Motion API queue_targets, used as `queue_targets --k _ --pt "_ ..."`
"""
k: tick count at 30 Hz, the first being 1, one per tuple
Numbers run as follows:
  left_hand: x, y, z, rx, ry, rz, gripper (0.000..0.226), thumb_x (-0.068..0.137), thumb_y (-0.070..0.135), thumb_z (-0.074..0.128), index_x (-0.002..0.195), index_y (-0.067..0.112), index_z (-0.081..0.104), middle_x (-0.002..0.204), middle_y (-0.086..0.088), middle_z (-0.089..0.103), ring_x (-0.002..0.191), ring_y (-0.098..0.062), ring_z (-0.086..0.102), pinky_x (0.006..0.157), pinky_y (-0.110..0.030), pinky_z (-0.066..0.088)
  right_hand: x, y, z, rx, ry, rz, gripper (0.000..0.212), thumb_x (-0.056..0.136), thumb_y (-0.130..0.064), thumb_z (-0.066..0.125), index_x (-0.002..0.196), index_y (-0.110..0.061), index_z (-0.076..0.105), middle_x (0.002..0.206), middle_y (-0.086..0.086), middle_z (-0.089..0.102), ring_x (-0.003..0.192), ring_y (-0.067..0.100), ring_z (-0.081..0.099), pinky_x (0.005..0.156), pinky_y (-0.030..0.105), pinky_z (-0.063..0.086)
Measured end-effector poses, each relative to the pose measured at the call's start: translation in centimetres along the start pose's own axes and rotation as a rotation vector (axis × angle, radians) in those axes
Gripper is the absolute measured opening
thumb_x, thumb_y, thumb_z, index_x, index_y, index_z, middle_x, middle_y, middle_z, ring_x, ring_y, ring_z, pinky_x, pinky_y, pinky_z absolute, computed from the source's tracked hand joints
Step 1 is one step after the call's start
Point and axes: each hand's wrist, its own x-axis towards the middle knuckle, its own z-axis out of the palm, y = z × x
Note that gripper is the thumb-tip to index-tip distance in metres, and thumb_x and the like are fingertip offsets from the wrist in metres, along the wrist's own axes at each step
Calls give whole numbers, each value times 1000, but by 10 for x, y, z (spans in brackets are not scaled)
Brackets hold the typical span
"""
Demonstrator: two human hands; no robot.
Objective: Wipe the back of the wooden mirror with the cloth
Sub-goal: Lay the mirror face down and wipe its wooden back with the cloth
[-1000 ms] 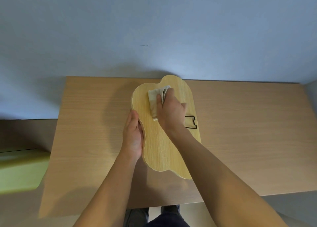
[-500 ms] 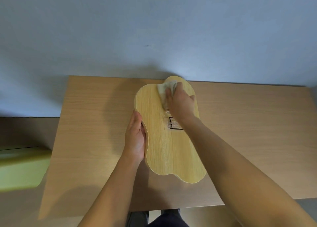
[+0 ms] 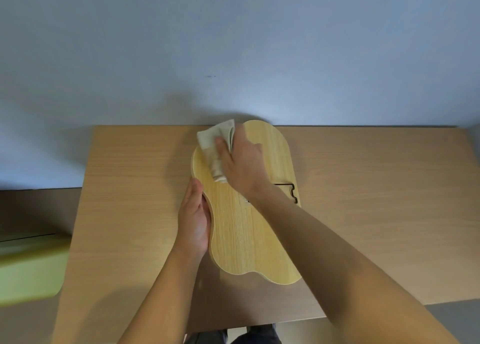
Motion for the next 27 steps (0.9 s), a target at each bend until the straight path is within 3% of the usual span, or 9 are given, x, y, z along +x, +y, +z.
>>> queue_targets --k 7,11,15,17,19,22,25,27 --pt "1 -3 -3 11 -34 28 41 109 44 43 141 26 62 140 5 72 131 -12 67 97 -27 57 -1 85 -19 -144 23 288 29 108 -44 39 103 -15 40 57 -7 48 56 26 51 99 48 42" --pt "2 -3 -4 21 -27 33 47 105 47 47 145 26 60 145 4 69 135 -13 64 104 -32 52 -11 138 -36 -204 103 507 41 107 -48 35 113 -9 44 84 13 69 85 41 68 92 51 49" --pt "4 -3 -4 14 -38 40 48 103 49 51 144 26 62 145 4 69 134 -13 64 110 -37 45 -10 159 -52 -337 152 572 26 108 -41 32 105 -15 39 76 5 63 79 35 67 89 46 36" --pt "2 -2 -4 9 -35 42 53 98 53 57 144 26 62 145 4 69 134 -13 64 113 -39 43 1 151 -56 -328 209 536 24 107 -38 35 112 -15 42 75 1 59 80 34 68 84 43 32" --pt "2 -1 -4 7 -39 39 60 94 55 59 146 25 59 147 4 68 136 -14 63 116 -41 42 14 125 -51 -189 210 445 35 104 -47 37 118 -15 44 81 4 63 82 36 67 83 43 42" --pt "4 -3 -5 9 -35 33 60 96 52 56 148 22 58 146 2 69 135 -15 64 112 -39 45 28 67 -27 41 105 206 38 100 -55 41 104 -17 44 78 10 66 75 40 65 72 47 53" --pt "5 -5 -6 20 -38 48 59 96 51 55 147 22 58 144 3 70 133 -13 65 102 -29 53 31 39 -3 -11 8 5 27 104 -47 42 97 -21 42 61 -6 58 56 23 61 83 43 43" --pt "4 -5 -6 25 -35 53 60 96 52 54 147 22 57 145 4 69 133 -11 64 105 -30 51 36 49 -2 -71 -15 59 30 106 -43 42 105 -13 47 65 -2 59 58 24 60 89 45 42"
